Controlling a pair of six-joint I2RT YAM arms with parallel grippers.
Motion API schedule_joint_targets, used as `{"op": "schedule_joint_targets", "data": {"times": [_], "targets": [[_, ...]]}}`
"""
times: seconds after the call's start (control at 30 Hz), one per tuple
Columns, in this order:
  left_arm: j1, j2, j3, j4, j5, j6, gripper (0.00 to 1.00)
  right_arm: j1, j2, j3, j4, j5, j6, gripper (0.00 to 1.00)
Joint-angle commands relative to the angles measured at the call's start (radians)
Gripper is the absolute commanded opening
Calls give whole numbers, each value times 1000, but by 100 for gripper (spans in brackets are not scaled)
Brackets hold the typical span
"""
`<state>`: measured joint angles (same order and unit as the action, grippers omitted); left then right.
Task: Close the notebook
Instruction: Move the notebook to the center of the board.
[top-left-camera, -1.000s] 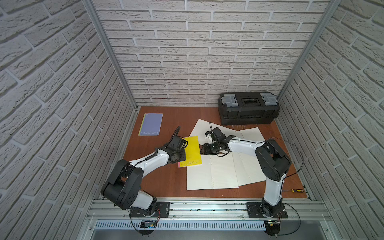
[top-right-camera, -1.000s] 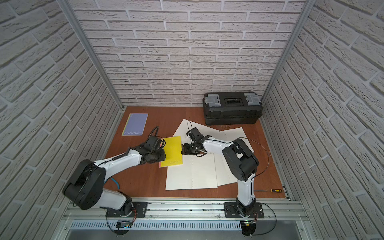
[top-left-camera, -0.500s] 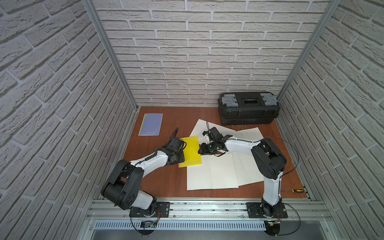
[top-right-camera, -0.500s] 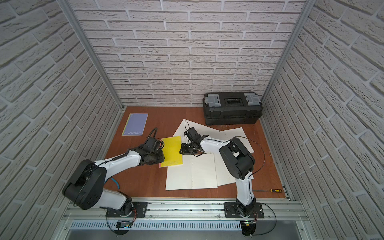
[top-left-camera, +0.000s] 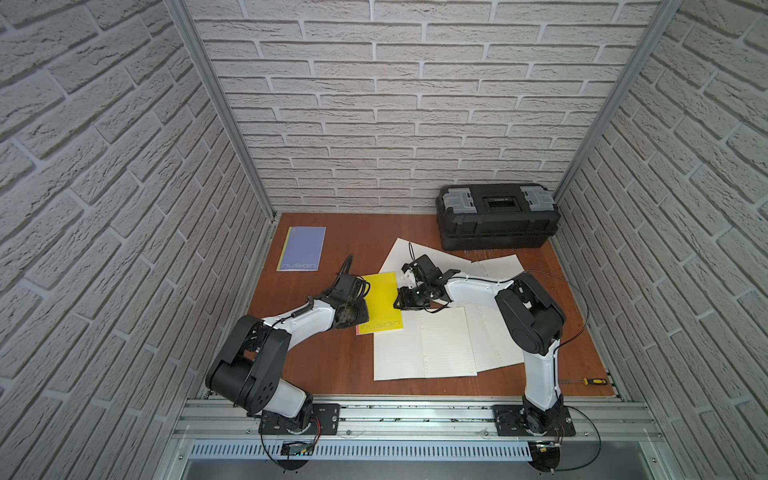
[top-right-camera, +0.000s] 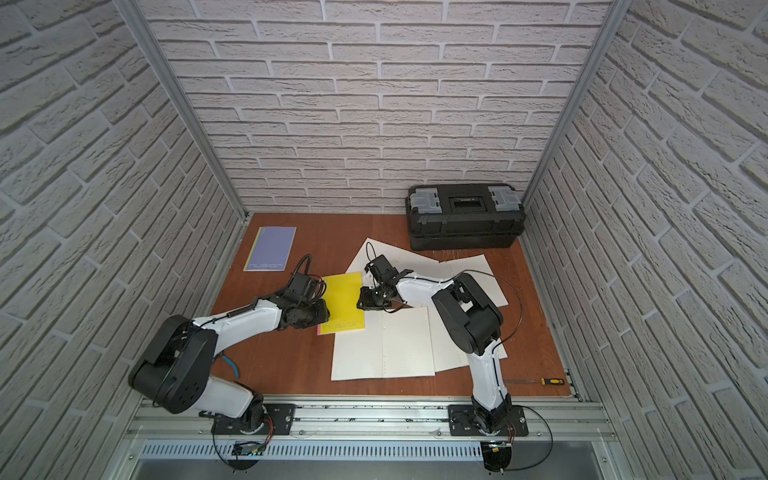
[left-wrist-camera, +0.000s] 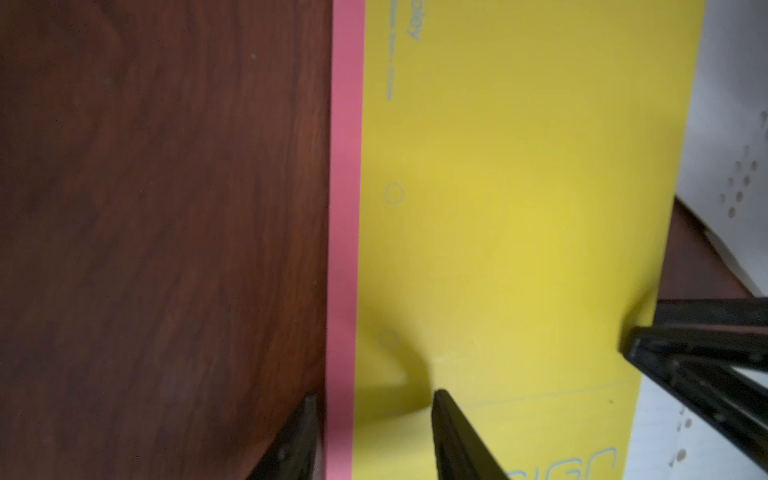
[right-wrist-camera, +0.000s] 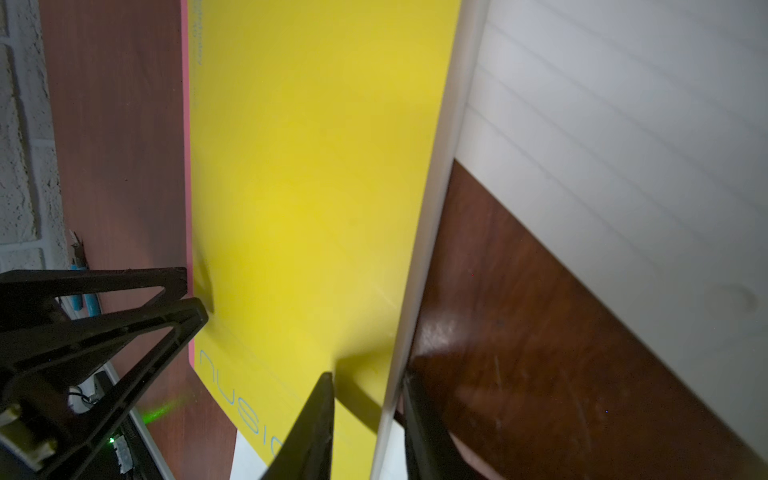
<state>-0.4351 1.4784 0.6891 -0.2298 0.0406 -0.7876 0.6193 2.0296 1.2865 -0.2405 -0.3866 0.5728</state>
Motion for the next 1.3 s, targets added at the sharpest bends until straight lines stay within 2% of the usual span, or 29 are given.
{"op": "schedule_joint_targets", "data": {"times": [0.0,0.47,0.7,1.27], "targets": [[23,26,-7,11,18,-6,46,16,18,24,7,-8,10,30],[168,41,60,-26,43,74,46,55,85,116,15,-20,42,30],[244,82,79,-7,92,107,46,72,130,173,27,-26,66,30],[331,252,203,40,169,146,44,78,241,308,66,-13,122,30]]}}
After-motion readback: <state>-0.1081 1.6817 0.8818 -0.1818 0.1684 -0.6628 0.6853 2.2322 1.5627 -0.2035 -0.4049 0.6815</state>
